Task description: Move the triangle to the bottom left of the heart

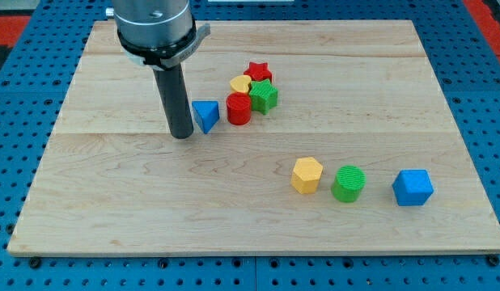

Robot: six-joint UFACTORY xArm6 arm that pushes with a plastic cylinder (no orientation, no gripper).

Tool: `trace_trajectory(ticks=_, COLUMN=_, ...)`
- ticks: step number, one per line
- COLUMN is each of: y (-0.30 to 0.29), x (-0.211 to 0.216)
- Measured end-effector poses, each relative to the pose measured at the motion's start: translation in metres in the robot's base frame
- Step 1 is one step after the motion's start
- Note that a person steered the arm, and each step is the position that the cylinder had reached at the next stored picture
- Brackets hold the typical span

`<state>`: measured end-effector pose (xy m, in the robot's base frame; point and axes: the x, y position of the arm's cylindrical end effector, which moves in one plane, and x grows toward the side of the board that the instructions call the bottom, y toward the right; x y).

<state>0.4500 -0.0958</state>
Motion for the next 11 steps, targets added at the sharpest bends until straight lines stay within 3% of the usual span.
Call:
trace_trajectory(ticks=1, y=0.029, x=0.004)
trace_trajectory(ticks=5, y=-0.013, x=-0.04)
trace_trajectory(ticks=6, y=0.004, x=-0.066)
trace_trajectory(ticks=8, y=0.014, x=-0.071)
trace_trajectory(ticks=9, y=-0.023, x=-0.071)
trace_trajectory(ticks=10, y=-0.047, x=0.011)
trace_trajectory(ticks=11, y=0.022, x=0.103)
